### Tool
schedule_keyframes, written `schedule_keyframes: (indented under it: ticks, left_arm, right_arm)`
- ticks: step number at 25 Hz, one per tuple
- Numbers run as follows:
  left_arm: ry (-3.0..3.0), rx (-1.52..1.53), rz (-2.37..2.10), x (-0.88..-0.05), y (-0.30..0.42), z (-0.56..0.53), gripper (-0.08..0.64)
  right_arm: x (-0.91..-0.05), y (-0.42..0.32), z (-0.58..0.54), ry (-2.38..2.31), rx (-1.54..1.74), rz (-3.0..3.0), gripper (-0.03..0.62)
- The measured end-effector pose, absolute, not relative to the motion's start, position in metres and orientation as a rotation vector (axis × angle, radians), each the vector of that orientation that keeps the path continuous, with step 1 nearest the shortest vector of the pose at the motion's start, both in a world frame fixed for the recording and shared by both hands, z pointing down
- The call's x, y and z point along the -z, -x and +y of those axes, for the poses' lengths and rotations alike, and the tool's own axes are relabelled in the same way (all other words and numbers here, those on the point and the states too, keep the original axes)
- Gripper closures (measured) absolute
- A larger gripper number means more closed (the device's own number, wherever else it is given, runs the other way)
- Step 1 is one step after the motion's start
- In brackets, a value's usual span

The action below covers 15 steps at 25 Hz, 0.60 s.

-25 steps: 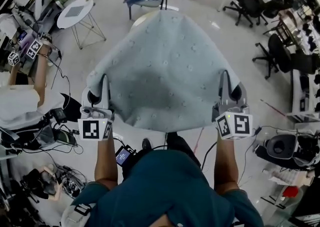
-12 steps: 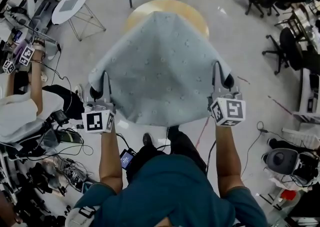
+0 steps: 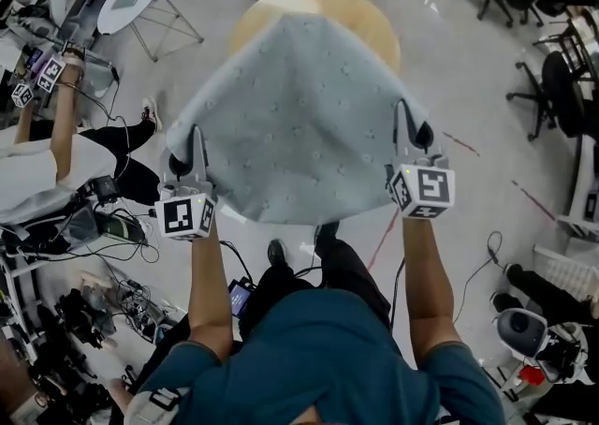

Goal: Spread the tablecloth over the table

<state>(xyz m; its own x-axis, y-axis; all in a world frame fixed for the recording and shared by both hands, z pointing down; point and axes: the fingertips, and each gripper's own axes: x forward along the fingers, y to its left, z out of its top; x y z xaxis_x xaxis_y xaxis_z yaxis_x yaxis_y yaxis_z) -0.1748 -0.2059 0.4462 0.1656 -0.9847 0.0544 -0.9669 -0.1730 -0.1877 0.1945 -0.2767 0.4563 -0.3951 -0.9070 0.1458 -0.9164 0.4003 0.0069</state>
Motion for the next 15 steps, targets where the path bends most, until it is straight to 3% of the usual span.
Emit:
schedule_keyframes:
  ticks: [15]
  left_arm:
    - [2.211, 0.296, 1.988, -0.410, 0.127, -0.240, 0.549]
  right_arm:
    - [-0.434, -0.233, -0.334, -1.613, -0.106, -2.627, 0.577]
